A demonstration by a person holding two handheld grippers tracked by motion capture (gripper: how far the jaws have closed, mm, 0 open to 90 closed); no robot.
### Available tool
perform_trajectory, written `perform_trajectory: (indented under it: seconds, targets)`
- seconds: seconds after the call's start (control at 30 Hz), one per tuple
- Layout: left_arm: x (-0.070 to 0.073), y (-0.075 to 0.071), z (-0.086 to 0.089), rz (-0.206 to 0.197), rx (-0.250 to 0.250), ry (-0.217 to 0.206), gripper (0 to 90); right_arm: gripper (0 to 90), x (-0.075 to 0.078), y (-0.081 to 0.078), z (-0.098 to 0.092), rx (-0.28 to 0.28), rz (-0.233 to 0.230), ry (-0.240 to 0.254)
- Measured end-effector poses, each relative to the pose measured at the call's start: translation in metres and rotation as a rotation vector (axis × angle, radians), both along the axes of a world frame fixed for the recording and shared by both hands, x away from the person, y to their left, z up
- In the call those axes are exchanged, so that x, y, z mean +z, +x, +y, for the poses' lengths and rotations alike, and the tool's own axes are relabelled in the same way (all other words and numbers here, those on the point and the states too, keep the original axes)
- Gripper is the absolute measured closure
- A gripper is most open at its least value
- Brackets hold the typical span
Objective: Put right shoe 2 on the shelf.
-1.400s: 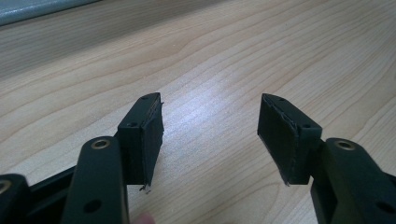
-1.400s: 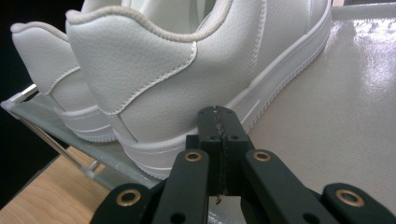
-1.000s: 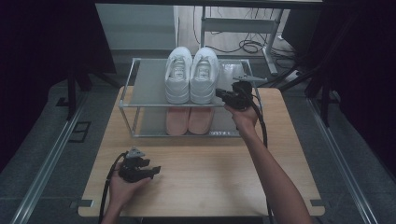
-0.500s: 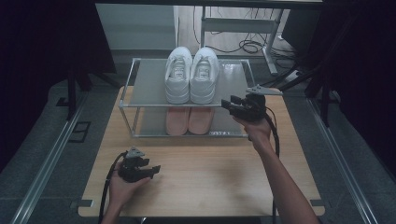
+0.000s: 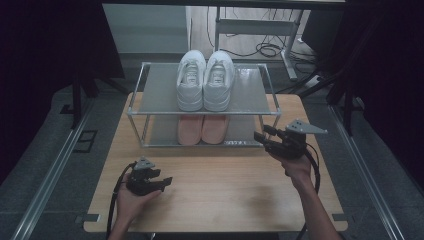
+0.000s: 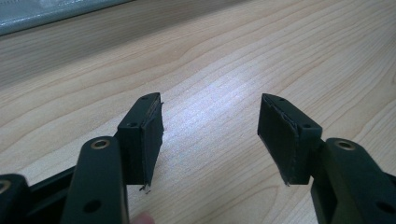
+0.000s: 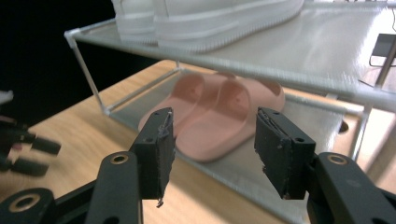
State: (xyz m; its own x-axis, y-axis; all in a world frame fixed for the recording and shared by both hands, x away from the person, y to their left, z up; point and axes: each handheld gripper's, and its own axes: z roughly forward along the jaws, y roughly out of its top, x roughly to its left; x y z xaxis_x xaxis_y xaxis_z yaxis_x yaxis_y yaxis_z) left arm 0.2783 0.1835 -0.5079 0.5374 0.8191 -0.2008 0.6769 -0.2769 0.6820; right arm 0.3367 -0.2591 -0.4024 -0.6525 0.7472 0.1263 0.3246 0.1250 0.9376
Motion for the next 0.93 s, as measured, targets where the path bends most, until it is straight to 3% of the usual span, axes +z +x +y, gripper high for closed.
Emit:
perform_trajectory:
  seconds: [0.2, 0.23, 0.27, 0.4, 0.6, 0.93]
  targets:
    - [-0.001, 0.000, -0.001, 0.006, 0.001, 0.003, 41.0, 46.6, -0.034, -0.023, -0.019, -0.002, 0.026, -0.010]
    - [-0.001, 0.000, -0.001, 0.004, -0.001, 0.006, 41.0, 46.5, -0.046, -0.029, -0.024, -0.007, 0.034, -0.021]
    - [-0.001, 0.000, -0.001, 0.004, -0.001, 0.006, 41.0, 46.5, -0.046, -0.029, -0.024, -0.007, 0.034, -0.021]
    - [-0.001, 0.000, -0.001, 0.002, -0.003, 0.007, 41.0, 46.5, -0.069, -0.040, -0.034, -0.018, 0.072, -0.032]
    - [-0.002, 0.000, -0.002, 0.009, -0.001, 0.011, 41.0, 46.5, -0.078, -0.042, -0.039, -0.026, 0.089, -0.029]
    - [-0.002, 0.001, -0.002, 0.002, -0.006, 0.015, 40.9, 46.4, -0.075, -0.051, -0.039, -0.022, 0.060, -0.026]
